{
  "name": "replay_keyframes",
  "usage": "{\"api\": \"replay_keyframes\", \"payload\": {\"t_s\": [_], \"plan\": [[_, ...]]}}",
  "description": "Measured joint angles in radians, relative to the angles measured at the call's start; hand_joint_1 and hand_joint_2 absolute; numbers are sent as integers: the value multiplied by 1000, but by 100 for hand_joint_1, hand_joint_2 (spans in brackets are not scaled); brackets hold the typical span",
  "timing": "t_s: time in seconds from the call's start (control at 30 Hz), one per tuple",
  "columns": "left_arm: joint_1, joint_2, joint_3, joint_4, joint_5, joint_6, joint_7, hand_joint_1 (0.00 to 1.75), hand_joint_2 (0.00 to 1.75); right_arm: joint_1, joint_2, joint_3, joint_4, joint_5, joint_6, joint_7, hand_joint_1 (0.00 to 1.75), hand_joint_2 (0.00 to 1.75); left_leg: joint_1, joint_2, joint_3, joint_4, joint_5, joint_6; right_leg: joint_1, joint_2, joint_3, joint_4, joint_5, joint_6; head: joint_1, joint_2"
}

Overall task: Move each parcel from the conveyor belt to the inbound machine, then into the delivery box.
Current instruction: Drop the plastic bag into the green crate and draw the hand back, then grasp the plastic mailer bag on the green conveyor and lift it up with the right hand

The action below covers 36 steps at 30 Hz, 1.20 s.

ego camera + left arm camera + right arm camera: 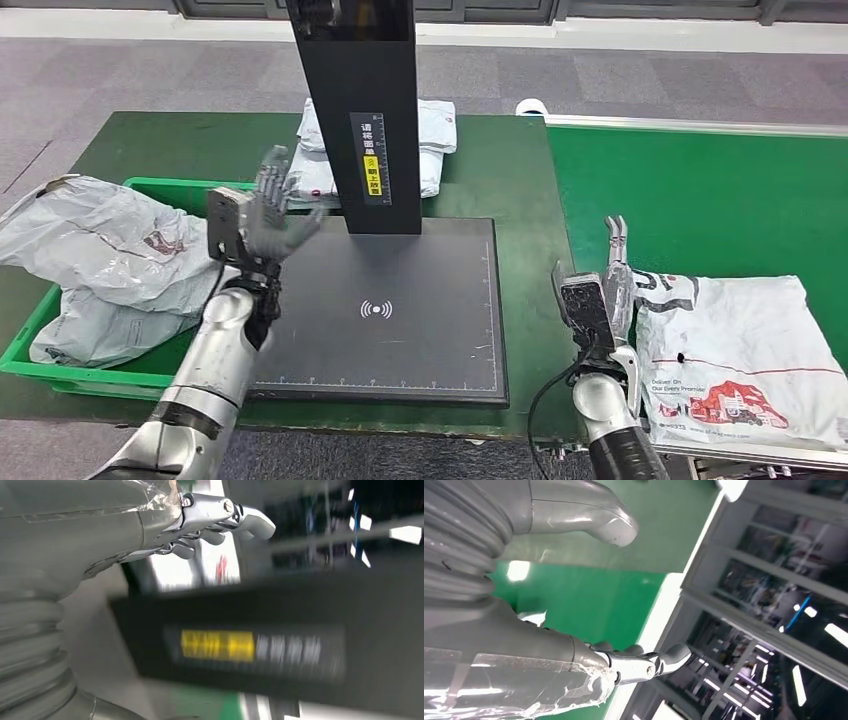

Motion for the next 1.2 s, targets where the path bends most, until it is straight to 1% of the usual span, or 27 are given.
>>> {"api": "replay_keyframes", "payload": {"t_s": [0.1,0.17,0.3,0.4,0.5,0.6,0.67,0.73,0.87,1.2], "plan": [[9,-14,-48,14,18,6,-5,0,175,-9,-4,-11,27,16,-5,4,0,175,0,1,0,0,-1,0,0,1,-1,0,0,0,0,0],[12,-18,-69,21,15,4,-2,0,175,-12,-8,-15,41,53,-21,42,0,175,0,1,0,0,-1,0,0,1,-2,0,0,0,0,0],[19,-40,-129,45,-25,24,4,0,175,-20,-34,-31,94,221,-73,210,0,175,0,-2,-1,0,0,1,1,-3,-2,0,-1,1,0,0],[23,-63,-174,77,-67,89,-1,0,175,-17,-65,-55,142,344,-112,316,0,175,0,-3,-2,0,0,1,0,-3,-2,0,-1,1,0,0],[21,-79,-206,114,-86,133,-4,0,175,-9,-105,-110,208,468,-136,430,0,175,0,-3,-2,0,-1,3,-3,-3,-2,0,-1,2,0,0],[14,-92,-221,146,-88,141,0,0,175,-2,-150,-169,291,658,-113,617,0,175,-1,-3,-2,1,-1,5,-4,-4,-1,0,-1,3,0,0],[6,-99,-225,165,-88,142,4,0,175,9,-174,-206,339,757,-78,710,0,175,-1,-3,-3,1,-2,5,-4,-4,-2,0,-1,3,0,0],[-1,-103,-227,179,-88,143,5,0,175,19,-188,-236,371,796,-64,737,0,175,-1,-2,-3,1,-2,6,-4,-3,-2,0,-1,3,0,0],[-8,-112,-229,199,-88,143,5,0,175,23,-200,-268,412,812,-59,744,0,175,-1,-1,-3,1,-2,6,-3,-1,-3,0,-1,3,0,0],[-15,-121,-229,227,-89,144,5,0,175,23,-205,-298,448,818,-59,750,0,175,-1,-1,-3,1,-2,6,-3,-1,-2,0,-1,3,0,0]]}}
